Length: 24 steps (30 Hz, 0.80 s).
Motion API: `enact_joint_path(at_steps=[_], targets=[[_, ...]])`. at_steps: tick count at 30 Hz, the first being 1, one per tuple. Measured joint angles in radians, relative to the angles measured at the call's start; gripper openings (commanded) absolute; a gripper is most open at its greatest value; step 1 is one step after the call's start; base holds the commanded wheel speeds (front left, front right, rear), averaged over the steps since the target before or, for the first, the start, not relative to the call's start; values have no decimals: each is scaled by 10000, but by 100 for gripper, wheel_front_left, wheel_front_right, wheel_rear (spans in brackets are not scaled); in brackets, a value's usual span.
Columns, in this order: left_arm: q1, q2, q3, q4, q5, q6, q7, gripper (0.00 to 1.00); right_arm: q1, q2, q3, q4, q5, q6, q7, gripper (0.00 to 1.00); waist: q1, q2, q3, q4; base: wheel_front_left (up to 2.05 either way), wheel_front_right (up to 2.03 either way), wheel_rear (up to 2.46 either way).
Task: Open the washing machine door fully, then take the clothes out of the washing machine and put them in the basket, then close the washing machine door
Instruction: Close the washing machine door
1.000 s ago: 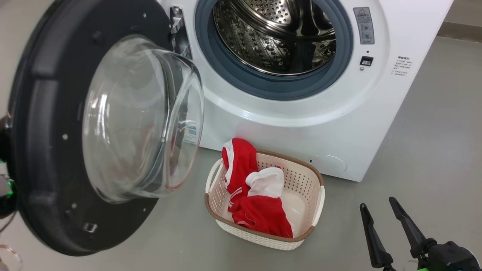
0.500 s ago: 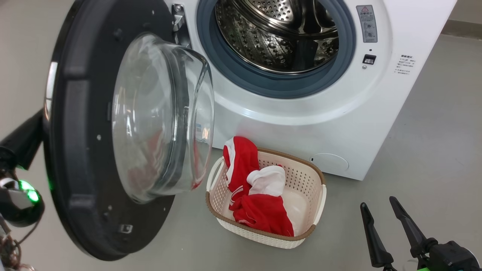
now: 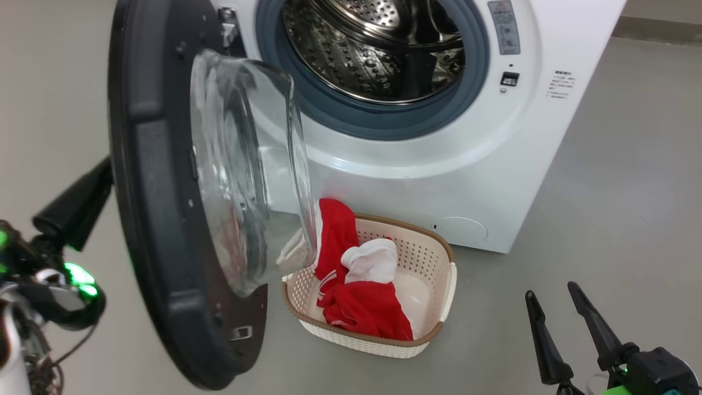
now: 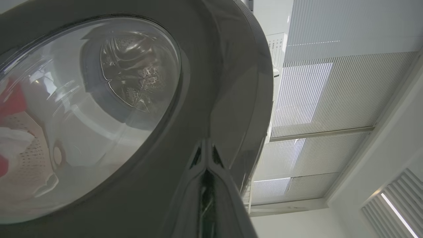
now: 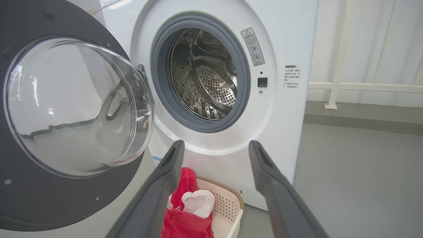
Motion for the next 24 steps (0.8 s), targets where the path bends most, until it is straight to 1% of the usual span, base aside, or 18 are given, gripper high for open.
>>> enact_joint_path(at_steps=[5,15,19,24], targets=[[262,-2,-671,-58,-493,-31,-456,0,-98,-2,-19,-10,-6,0,0,100,0,0,96,-288,0,0,0],[422,-17,-1613,-50,-1471,-558,-1400,0,-237,-2,-31,-21,-6,0,0,100,0,0,324,-892,0,0,0],[422,-17,-1969,-23,-1651,-861,-1778,0,-312,-2,-44,-50,-6,0,0,100,0,0,401,-1145,0,0,0],[420,-17,-2416,25,-1797,-1014,-2036,0,-313,-4,-77,-61,-10,0,0,100,0,0,487,-1433,0,0,0]])
